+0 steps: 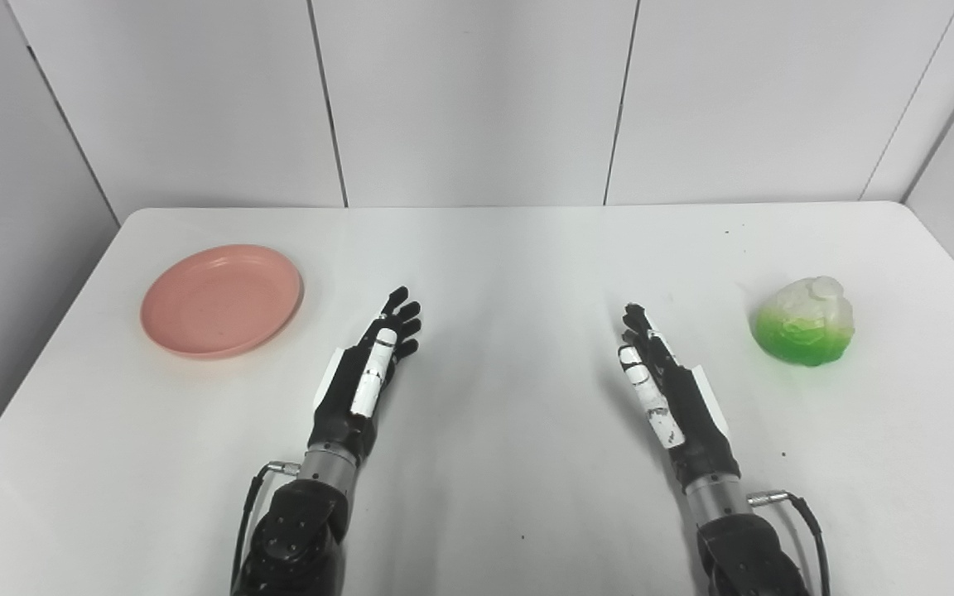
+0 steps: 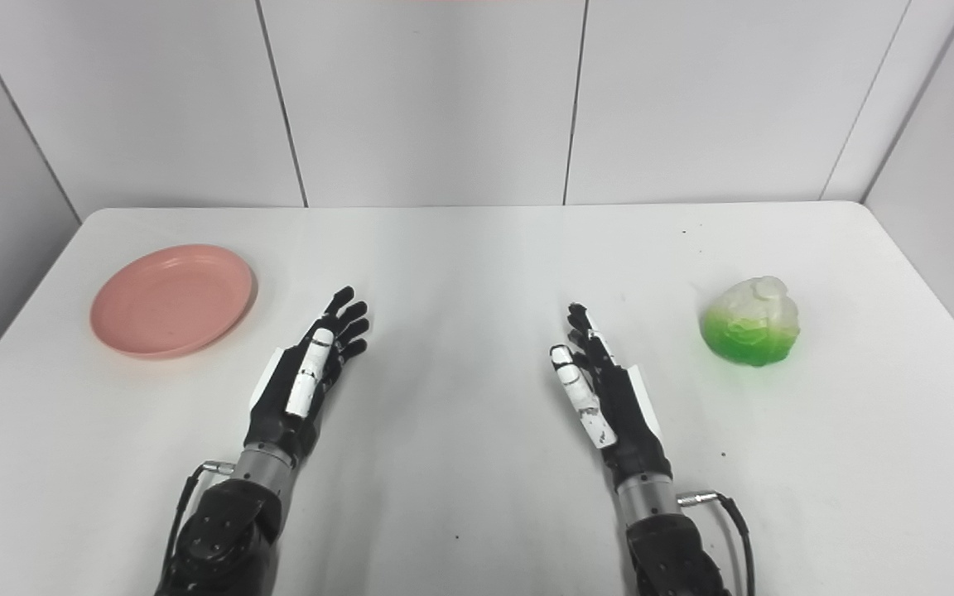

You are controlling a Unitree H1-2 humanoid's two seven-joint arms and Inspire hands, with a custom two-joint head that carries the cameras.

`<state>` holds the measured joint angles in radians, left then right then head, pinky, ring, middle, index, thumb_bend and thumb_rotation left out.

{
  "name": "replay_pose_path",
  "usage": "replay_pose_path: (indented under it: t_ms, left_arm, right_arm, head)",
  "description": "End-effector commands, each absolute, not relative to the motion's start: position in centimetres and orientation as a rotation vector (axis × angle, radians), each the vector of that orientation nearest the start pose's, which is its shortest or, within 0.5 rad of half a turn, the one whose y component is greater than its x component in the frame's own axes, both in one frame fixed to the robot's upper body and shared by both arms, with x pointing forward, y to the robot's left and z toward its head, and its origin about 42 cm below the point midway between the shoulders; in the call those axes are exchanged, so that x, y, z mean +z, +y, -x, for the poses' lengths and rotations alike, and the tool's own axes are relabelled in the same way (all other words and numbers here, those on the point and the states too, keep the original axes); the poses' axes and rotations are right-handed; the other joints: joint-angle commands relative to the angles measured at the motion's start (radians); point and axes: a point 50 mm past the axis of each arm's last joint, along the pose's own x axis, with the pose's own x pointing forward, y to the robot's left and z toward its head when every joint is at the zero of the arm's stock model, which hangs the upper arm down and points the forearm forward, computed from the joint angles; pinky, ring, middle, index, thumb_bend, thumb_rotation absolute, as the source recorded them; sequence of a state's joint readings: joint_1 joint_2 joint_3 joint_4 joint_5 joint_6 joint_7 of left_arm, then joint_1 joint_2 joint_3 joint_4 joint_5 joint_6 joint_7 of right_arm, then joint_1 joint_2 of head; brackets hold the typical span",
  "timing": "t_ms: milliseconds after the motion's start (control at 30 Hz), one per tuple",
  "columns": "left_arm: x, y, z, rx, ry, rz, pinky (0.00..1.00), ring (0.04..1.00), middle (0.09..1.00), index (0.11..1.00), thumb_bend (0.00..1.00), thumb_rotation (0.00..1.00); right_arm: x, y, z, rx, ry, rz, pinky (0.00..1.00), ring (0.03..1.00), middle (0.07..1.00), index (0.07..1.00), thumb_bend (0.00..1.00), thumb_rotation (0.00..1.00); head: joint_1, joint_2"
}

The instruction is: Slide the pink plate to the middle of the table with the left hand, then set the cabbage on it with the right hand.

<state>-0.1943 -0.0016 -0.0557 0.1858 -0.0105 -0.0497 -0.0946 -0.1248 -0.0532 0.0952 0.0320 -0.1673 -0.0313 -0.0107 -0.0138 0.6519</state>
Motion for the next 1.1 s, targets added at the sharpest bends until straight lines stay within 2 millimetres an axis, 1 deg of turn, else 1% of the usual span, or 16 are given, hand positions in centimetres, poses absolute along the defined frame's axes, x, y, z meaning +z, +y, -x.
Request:
replay_pose_path:
  t_ms: [0, 500, 633, 767, 800, 833, 867, 900, 933, 967, 1033, 1067]
  left_arm:
    - [8.3, 17.5, -32.9, -0.192, 0.021, -0.001, 0.90, 0.919, 0.929, 0.921, 0.42, 1.00]
    - [8.3, 17.5, -33.0, -0.196, 0.023, 0.001, 0.90, 0.921, 0.931, 0.923, 0.42, 1.00]
    - [8.3, 17.4, -33.0, -0.197, 0.022, 0.000, 0.90, 0.919, 0.929, 0.921, 0.42, 1.00]
    - [8.1, 17.1, -33.0, -0.203, 0.020, -0.004, 0.91, 0.918, 0.926, 0.919, 0.43, 1.00]
    - [8.1, 16.9, -33.1, -0.205, 0.020, -0.005, 0.91, 0.918, 0.926, 0.919, 0.43, 1.00]
    - [8.1, 16.7, -33.1, -0.207, 0.021, -0.005, 0.92, 0.917, 0.926, 0.918, 0.43, 1.00]
    - [8.0, 16.4, -33.1, -0.207, 0.022, -0.005, 0.92, 0.915, 0.924, 0.916, 0.43, 1.00]
    - [8.0, 16.2, -33.2, -0.207, 0.024, -0.004, 0.92, 0.915, 0.924, 0.916, 0.43, 1.00]
    - [7.9, 15.8, -33.2, -0.207, 0.025, -0.003, 0.92, 0.914, 0.923, 0.916, 0.43, 1.00]
    - [7.8, 15.6, -33.2, -0.207, 0.026, -0.003, 0.92, 0.915, 0.924, 0.917, 0.43, 1.00]
    - [7.6, 14.8, -33.3, -0.208, 0.034, 0.006, 0.92, 0.918, 0.925, 0.918, 0.43, 1.00]
    - [7.5, 14.6, -33.4, -0.208, 0.034, 0.009, 0.92, 0.919, 0.925, 0.918, 0.43, 1.00]
  right_arm:
    - [12.4, -19.3, -32.0, 0.111, -0.160, 0.230, 0.90, 0.925, 0.941, 0.942, 0.33, 1.00]
    - [12.4, -19.3, -32.0, 0.113, -0.160, 0.237, 0.90, 0.923, 0.938, 0.942, 0.32, 1.00]
    - [12.4, -19.3, -32.0, 0.112, -0.157, 0.239, 0.90, 0.925, 0.940, 0.943, 0.34, 1.00]
    - [12.3, -19.6, -32.0, 0.113, -0.157, 0.221, 0.91, 0.932, 0.946, 0.947, 0.33, 1.00]
    - [12.3, -19.7, -32.1, 0.112, -0.156, 0.214, 0.90, 0.932, 0.947, 0.947, 0.32, 1.00]
    - [12.3, -19.9, -32.1, 0.111, -0.158, 0.207, 0.90, 0.932, 0.949, 0.945, 0.31, 1.00]
    - [12.2, -20.1, -32.1, 0.110, -0.162, 0.206, 0.90, 0.930, 0.949, 0.944, 0.30, 1.00]
    - [12.3, -20.3, -32.1, 0.111, -0.166, 0.210, 0.90, 0.930, 0.949, 0.945, 0.30, 1.00]
    - [12.2, -20.6, -32.2, 0.112, -0.170, 0.217, 0.90, 0.930, 0.949, 0.946, 0.30, 1.00]
    - [12.2, -20.7, -32.2, 0.112, -0.173, 0.221, 0.90, 0.928, 0.948, 0.945, 0.29, 1.00]
    - [12.3, -21.1, -32.1, 0.117, -0.171, 0.216, 0.91, 0.931, 0.951, 0.950, 0.29, 1.00]
    - [12.3, -21.3, -32.1, 0.121, -0.168, 0.212, 0.92, 0.935, 0.953, 0.953, 0.29, 1.00]
  head:
    - [0.001, -0.001]
    - [0.004, -0.003]
    - [0.008, -0.006]
    - [0.058, -0.014]
    - [0.096, -0.021]
    - [0.103, -0.023]
    - [0.138, -0.031]
    - [0.145, -0.033]
    - [0.184, -0.047]
    - [0.184, -0.047]
    - [0.239, -0.074]
    - [0.239, -0.074]
